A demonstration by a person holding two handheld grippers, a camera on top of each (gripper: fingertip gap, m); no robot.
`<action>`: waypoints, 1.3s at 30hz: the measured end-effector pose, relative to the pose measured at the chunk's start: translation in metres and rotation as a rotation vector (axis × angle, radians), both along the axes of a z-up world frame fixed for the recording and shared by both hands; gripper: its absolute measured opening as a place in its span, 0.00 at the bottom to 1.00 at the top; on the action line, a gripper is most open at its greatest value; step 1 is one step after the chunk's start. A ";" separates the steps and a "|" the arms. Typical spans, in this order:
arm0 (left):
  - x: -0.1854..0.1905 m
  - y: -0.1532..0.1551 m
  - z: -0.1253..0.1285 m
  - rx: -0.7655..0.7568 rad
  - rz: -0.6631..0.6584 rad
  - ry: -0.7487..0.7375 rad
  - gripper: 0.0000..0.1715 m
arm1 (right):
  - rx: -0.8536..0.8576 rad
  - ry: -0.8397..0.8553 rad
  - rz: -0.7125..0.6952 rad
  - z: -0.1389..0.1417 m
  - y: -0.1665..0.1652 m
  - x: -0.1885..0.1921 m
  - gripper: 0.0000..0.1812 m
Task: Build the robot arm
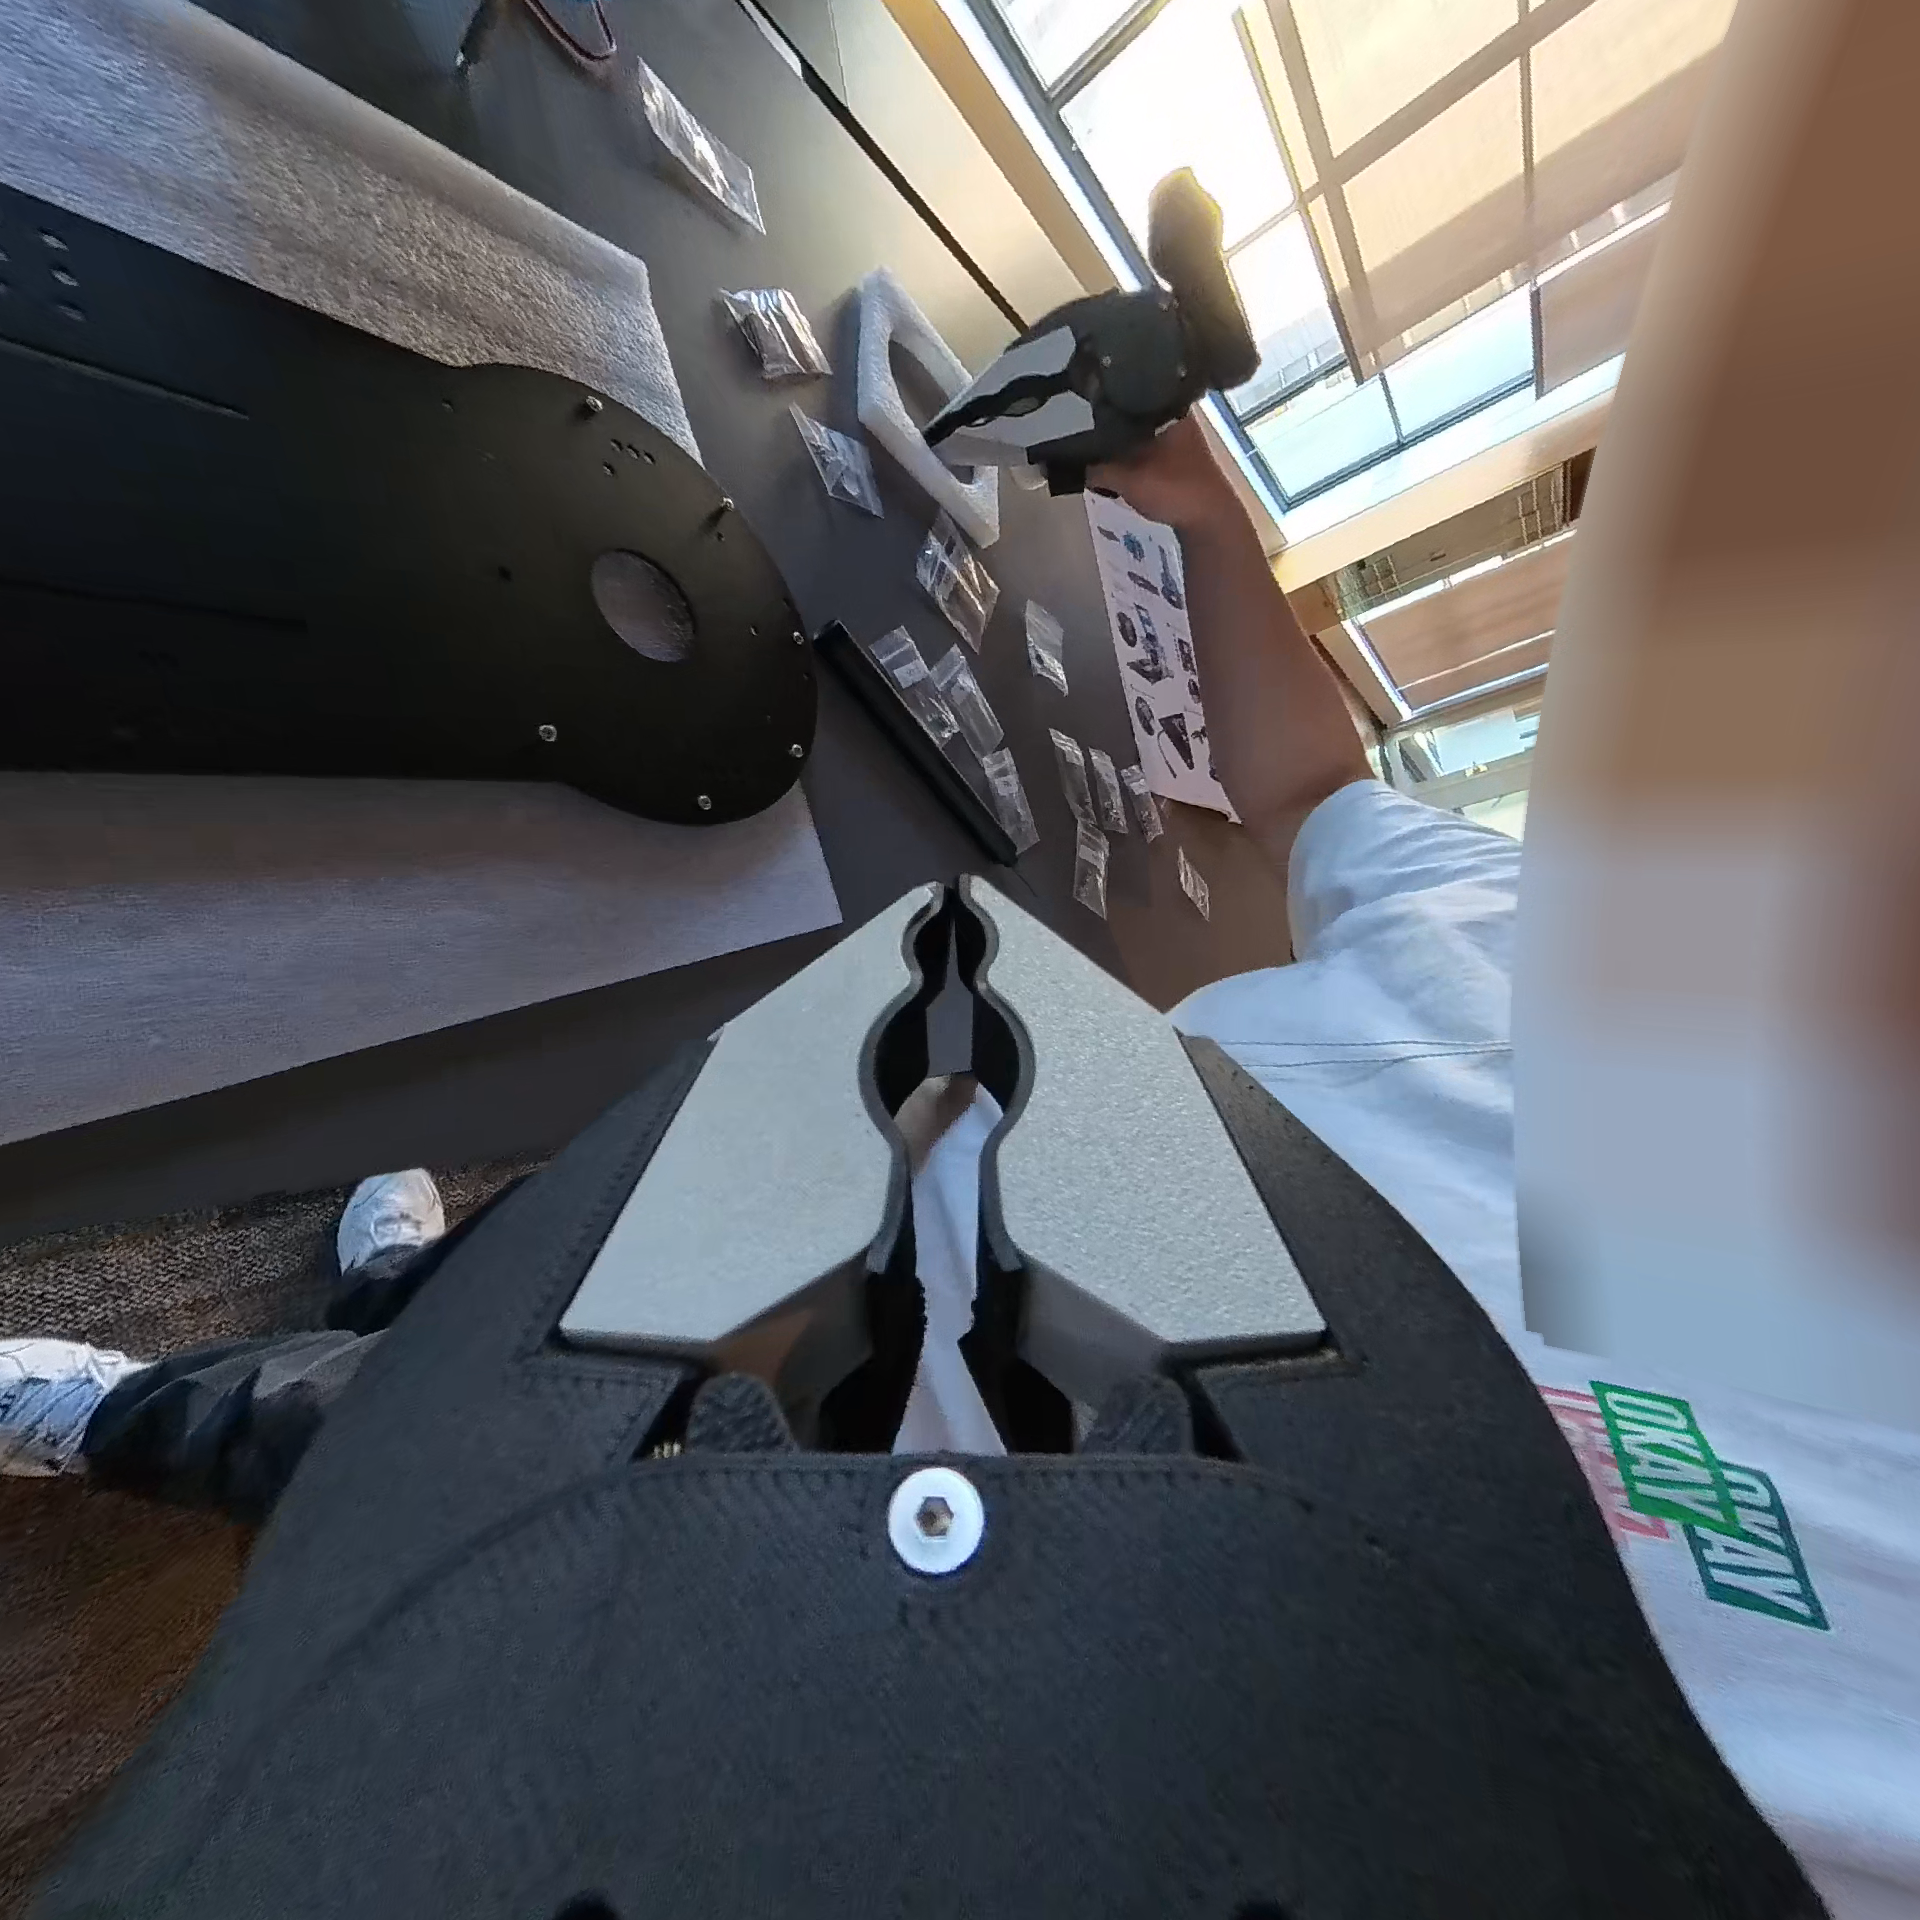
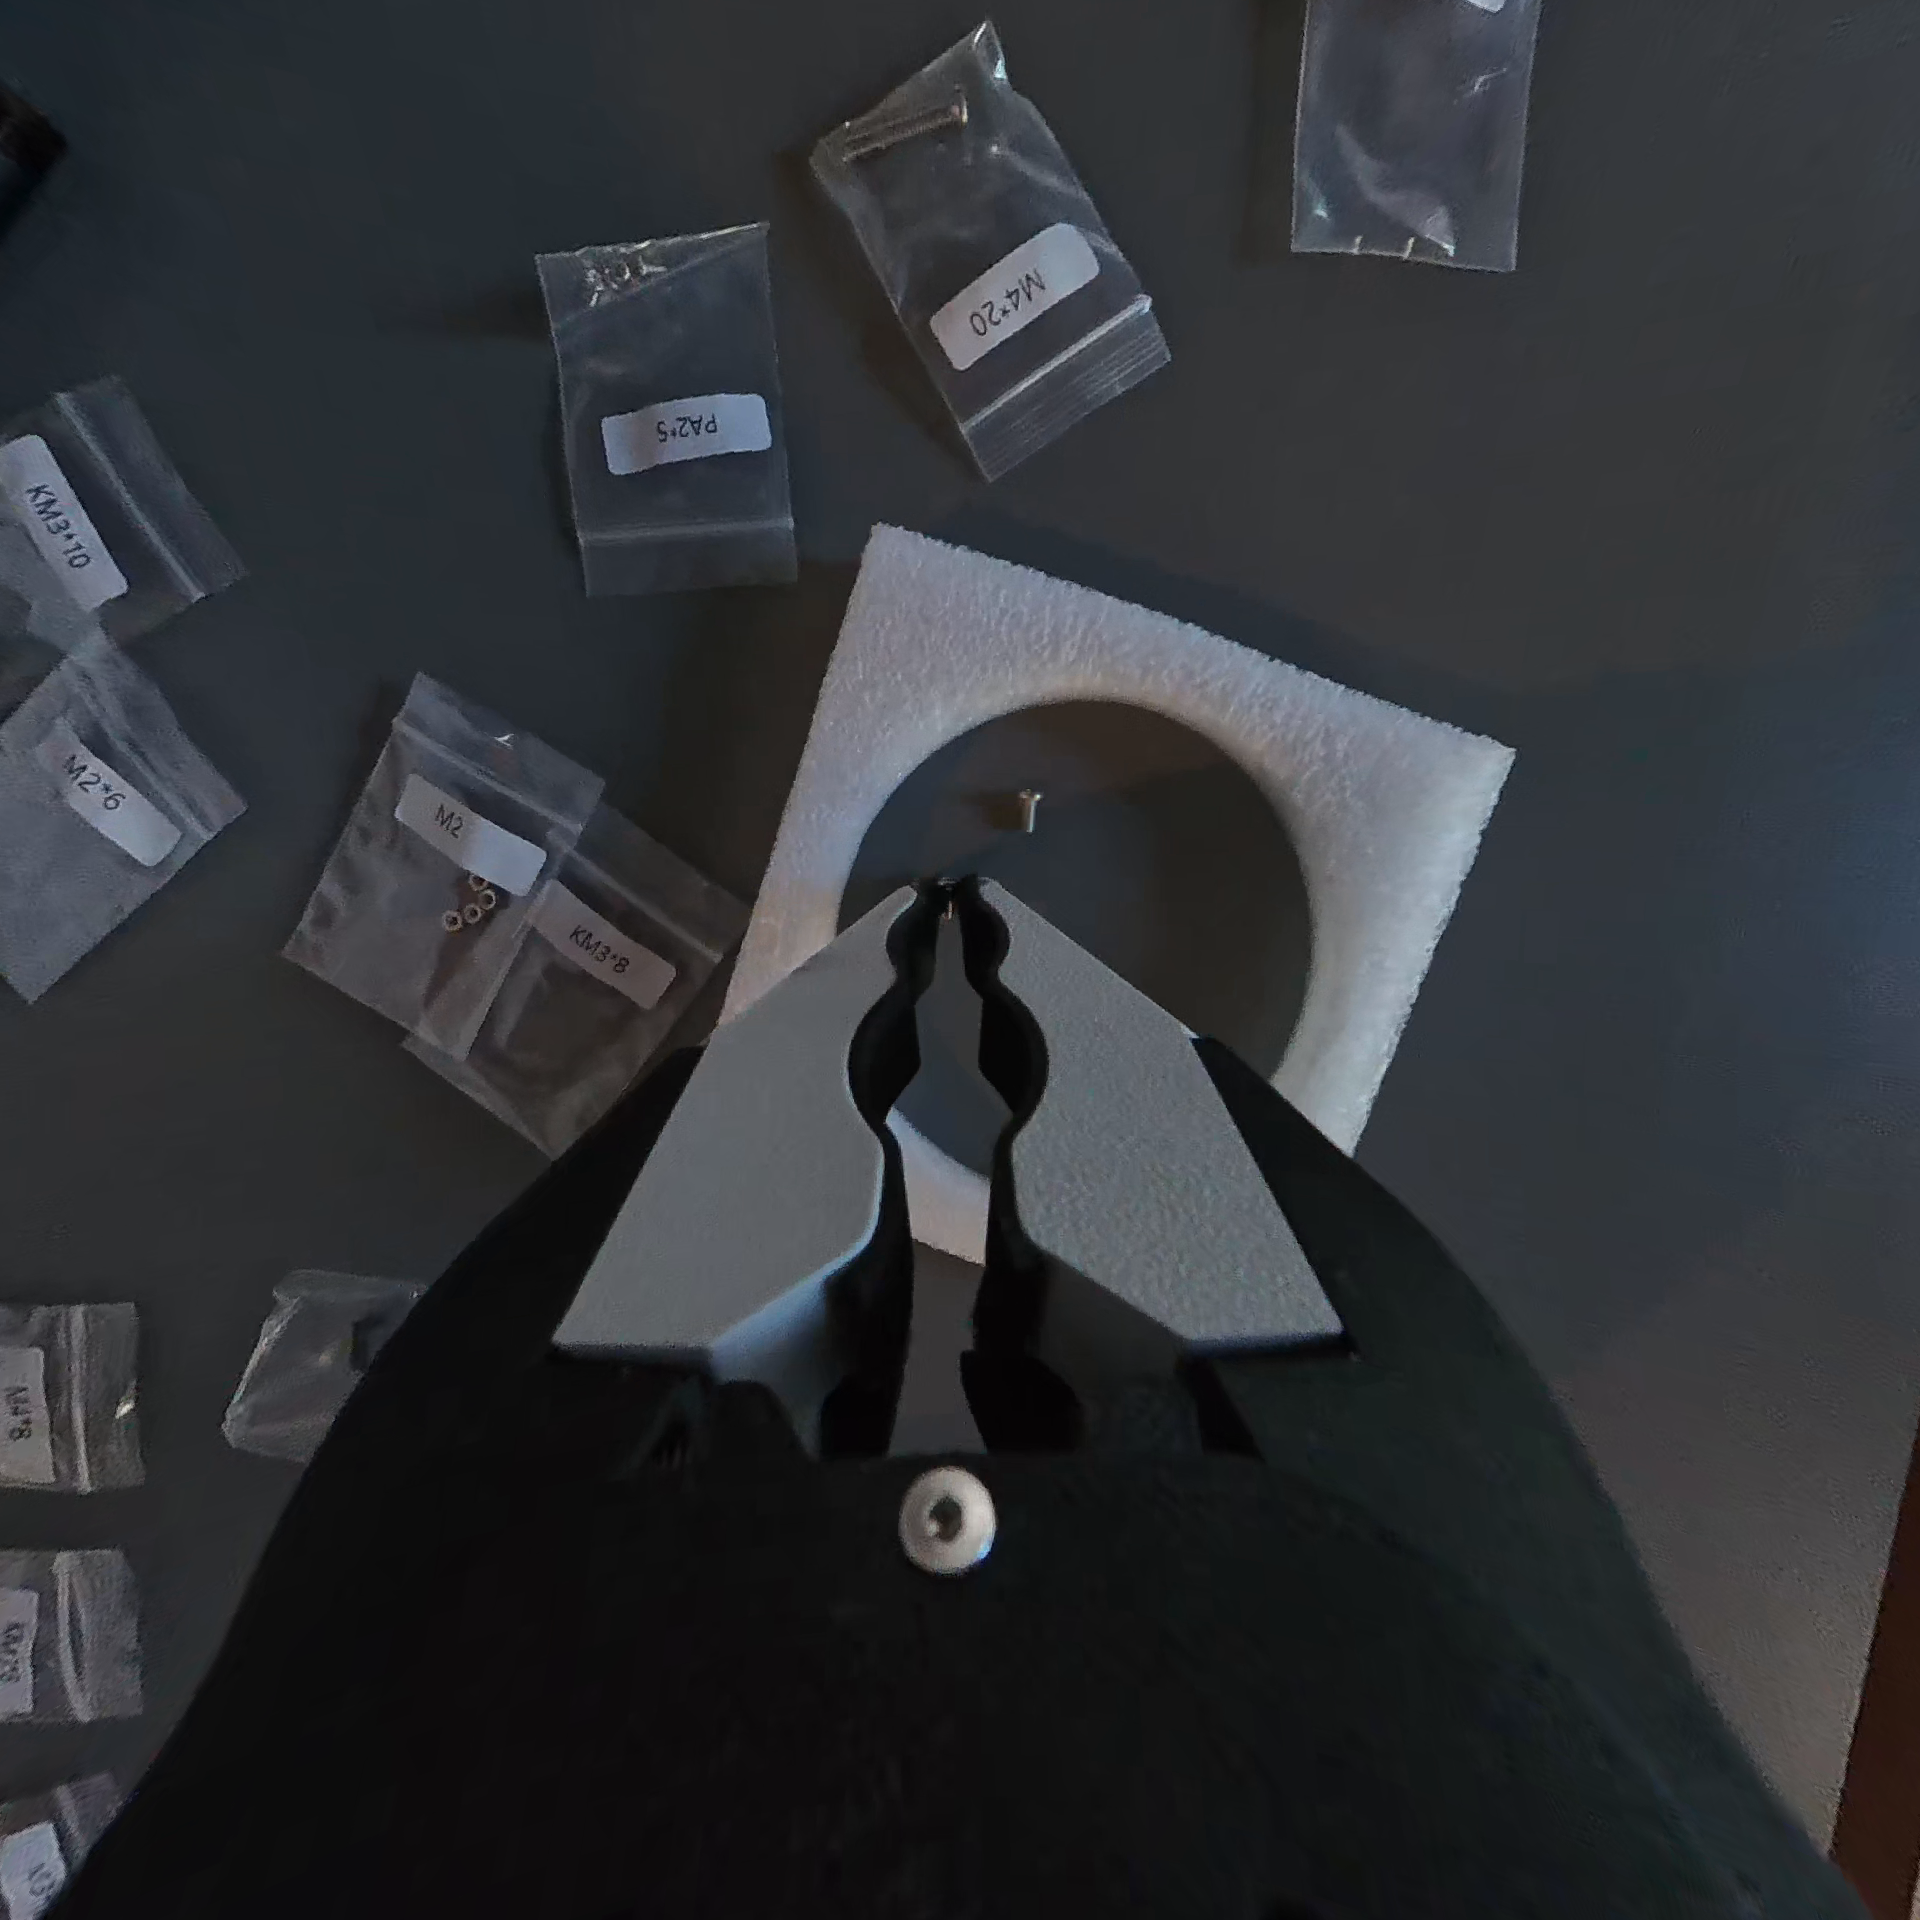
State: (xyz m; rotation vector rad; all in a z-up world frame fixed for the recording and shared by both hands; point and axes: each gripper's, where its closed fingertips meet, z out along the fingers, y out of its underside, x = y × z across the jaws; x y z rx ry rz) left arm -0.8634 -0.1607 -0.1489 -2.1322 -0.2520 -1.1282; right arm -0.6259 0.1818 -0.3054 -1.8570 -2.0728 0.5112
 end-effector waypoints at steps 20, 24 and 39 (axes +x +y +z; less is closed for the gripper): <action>-0.069 0.023 -0.020 0.367 -0.022 0.013 0.00 | -0.271 0.750 -0.009 0.153 -0.170 -0.173 0.01; -0.103 0.044 -0.032 0.369 -0.118 0.033 0.00 | -0.407 0.769 -0.019 0.149 -0.198 -0.239 0.01; -0.165 0.129 -0.076 0.466 -0.686 0.263 0.08 | -0.754 0.906 -0.570 0.116 -0.199 -0.411 0.00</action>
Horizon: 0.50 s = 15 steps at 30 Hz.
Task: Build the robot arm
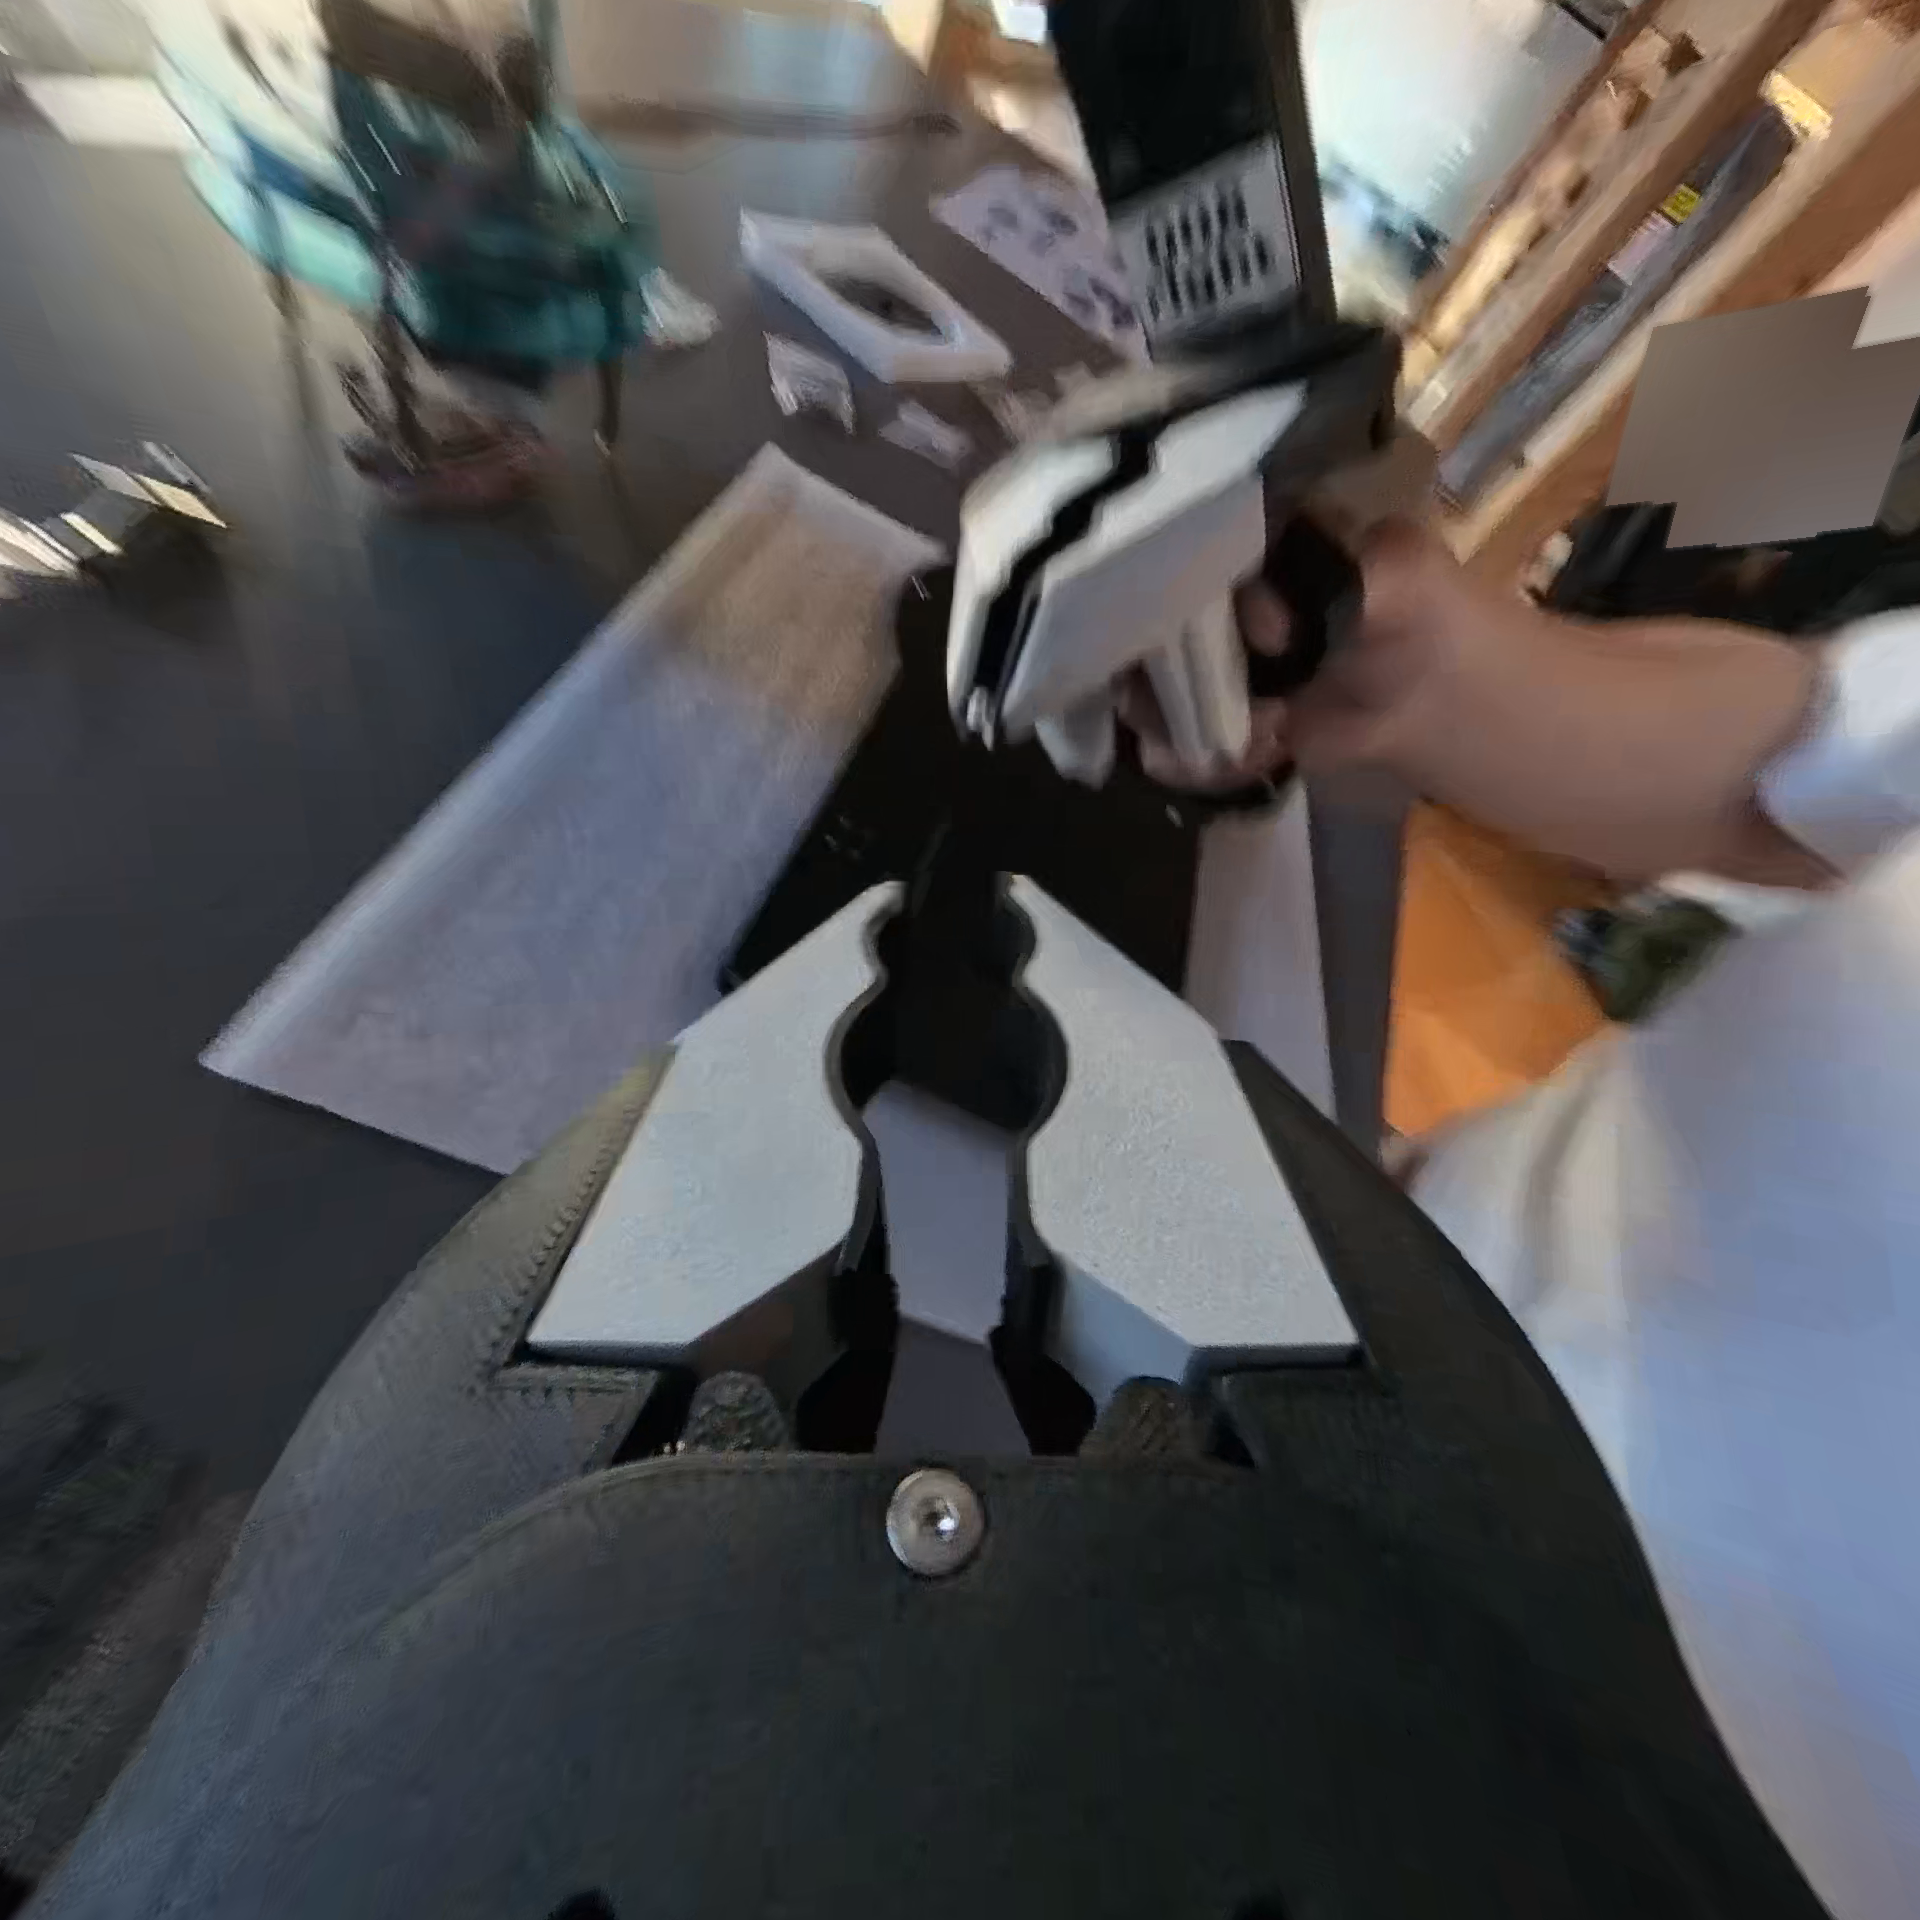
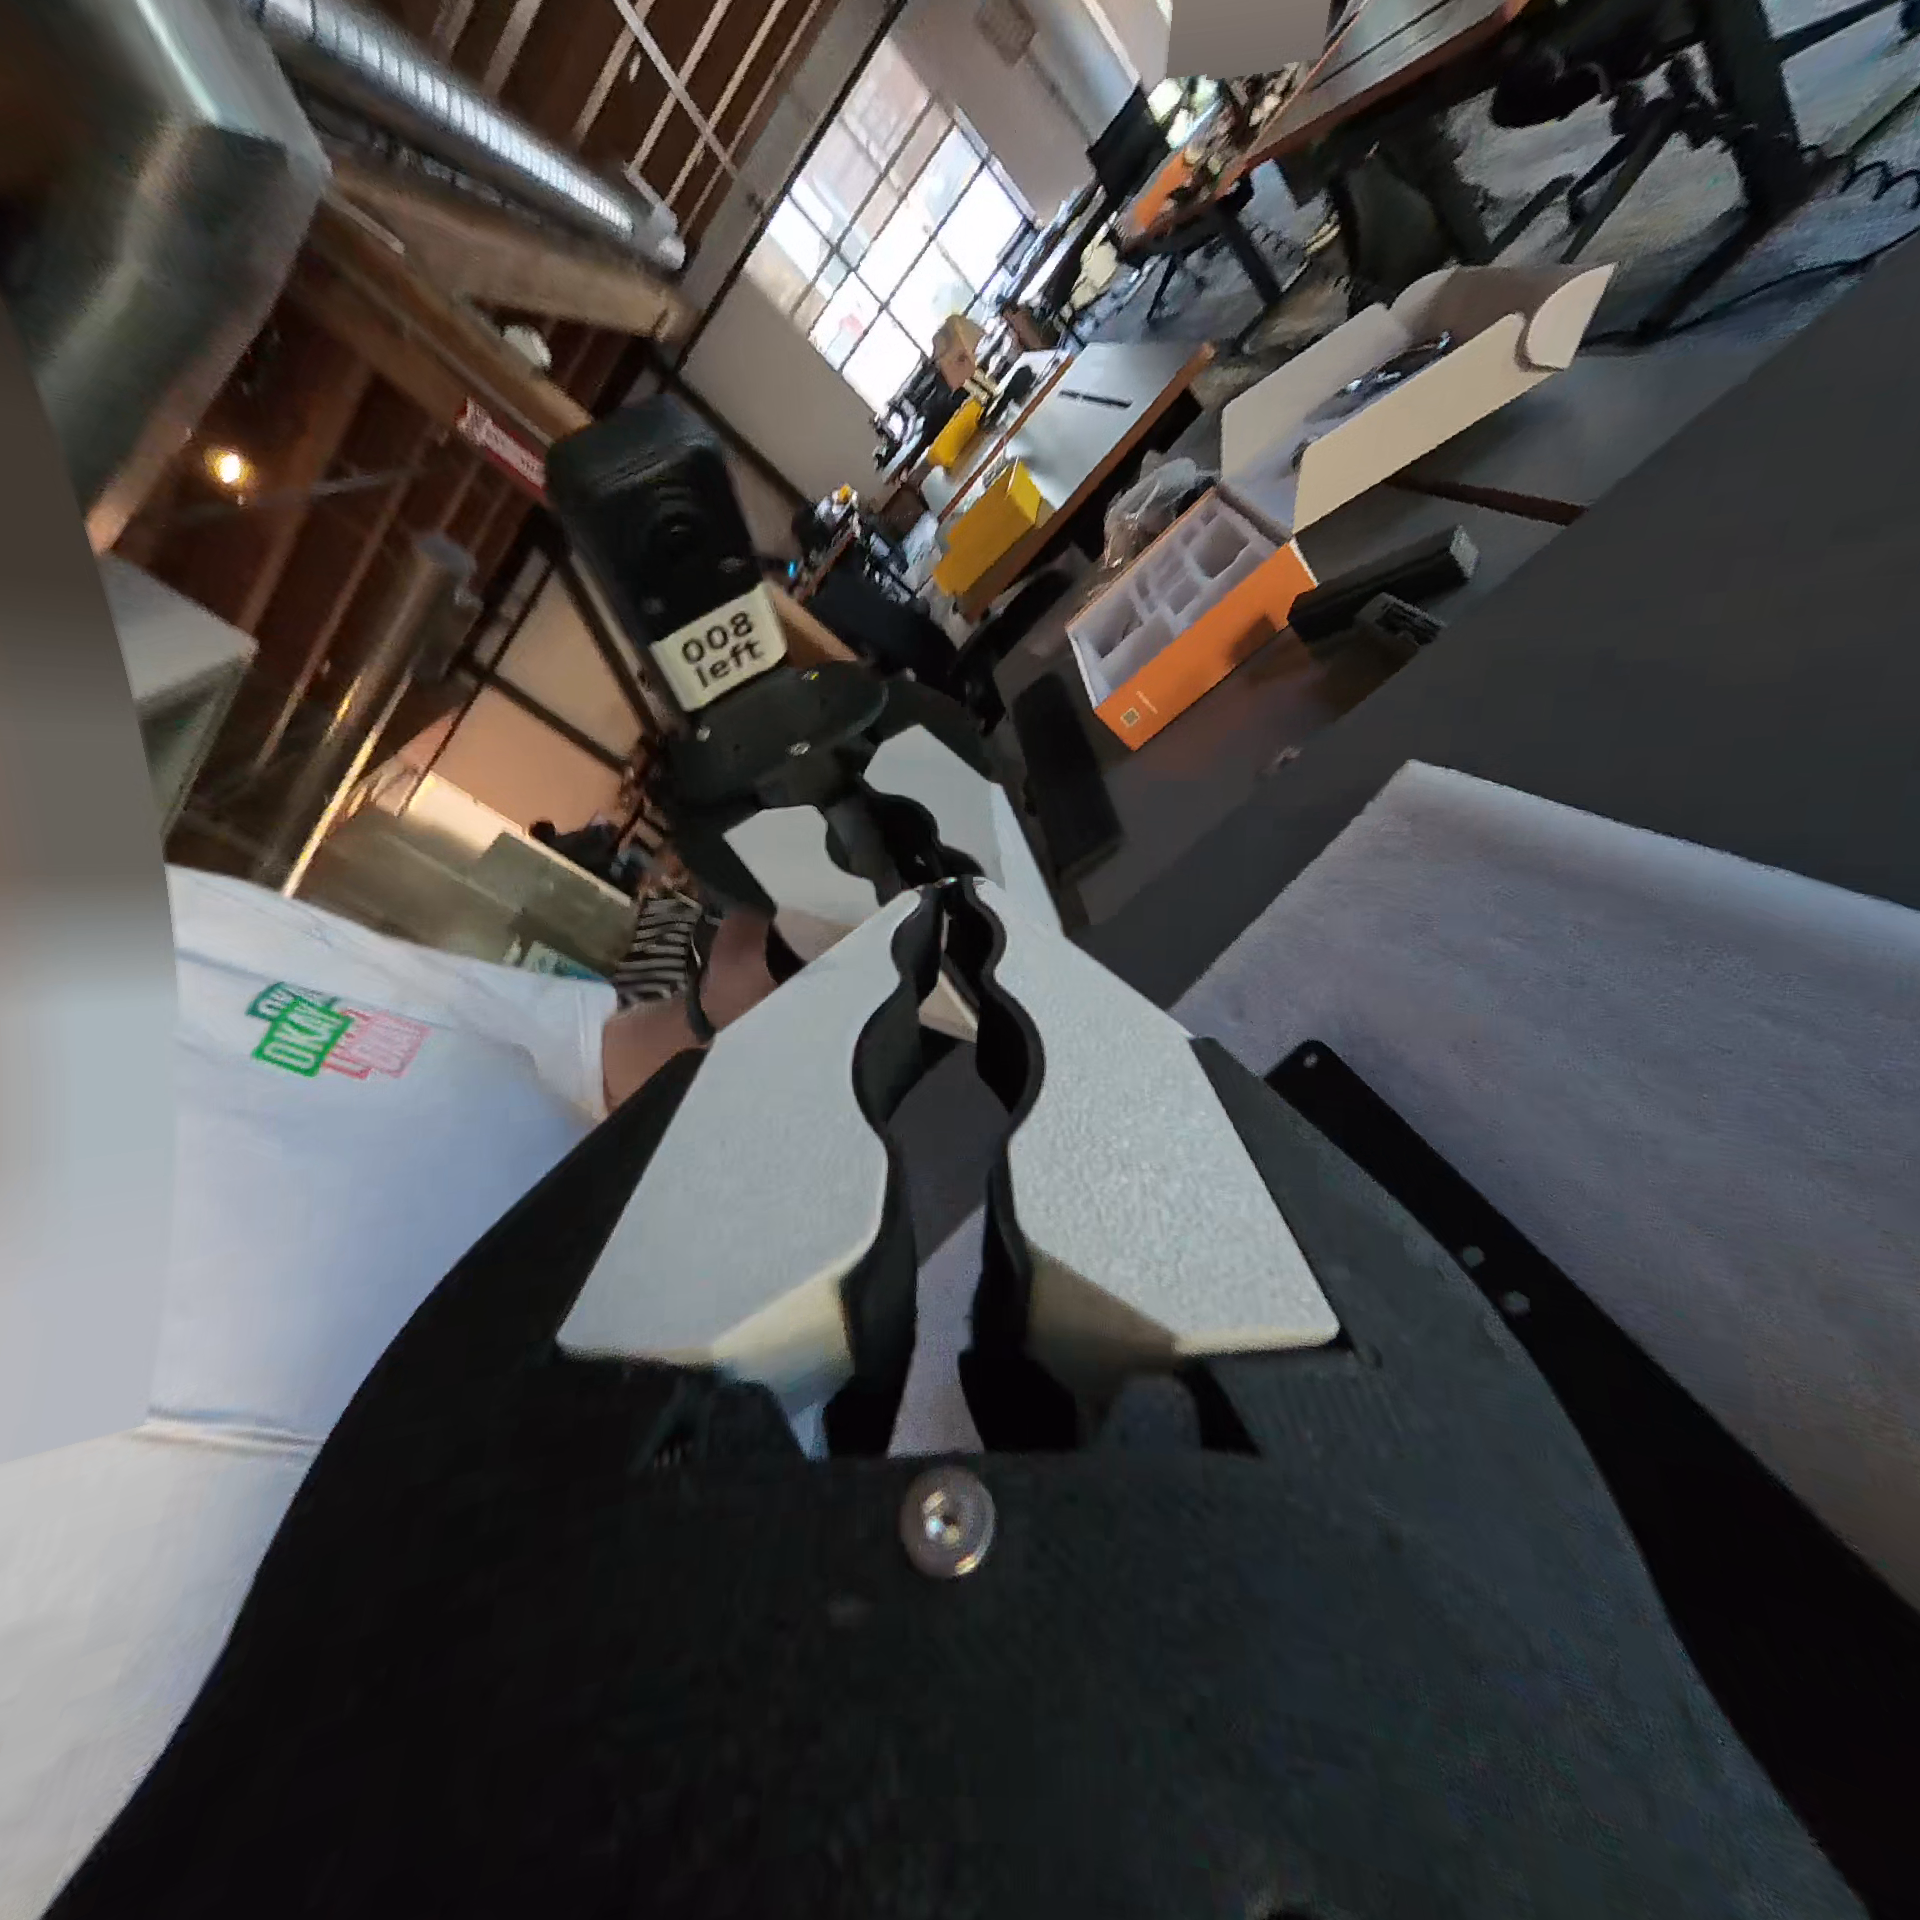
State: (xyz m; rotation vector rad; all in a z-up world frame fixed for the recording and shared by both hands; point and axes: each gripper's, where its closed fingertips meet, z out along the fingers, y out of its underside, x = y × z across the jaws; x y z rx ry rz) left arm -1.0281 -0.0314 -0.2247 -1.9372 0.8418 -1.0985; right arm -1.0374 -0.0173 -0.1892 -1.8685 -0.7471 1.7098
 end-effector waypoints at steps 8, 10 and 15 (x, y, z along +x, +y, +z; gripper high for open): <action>-0.003 0.008 0.051 0.311 0.173 -0.038 0.07 | -0.155 0.151 -0.055 0.024 -0.005 -0.012 0.00; -0.002 0.008 0.058 0.369 0.204 -0.022 0.06 | -0.190 0.187 -0.059 0.028 -0.004 -0.010 0.00; 0.002 0.010 0.069 0.495 0.273 0.046 0.04 | -0.303 0.277 -0.082 0.036 0.002 0.001 0.00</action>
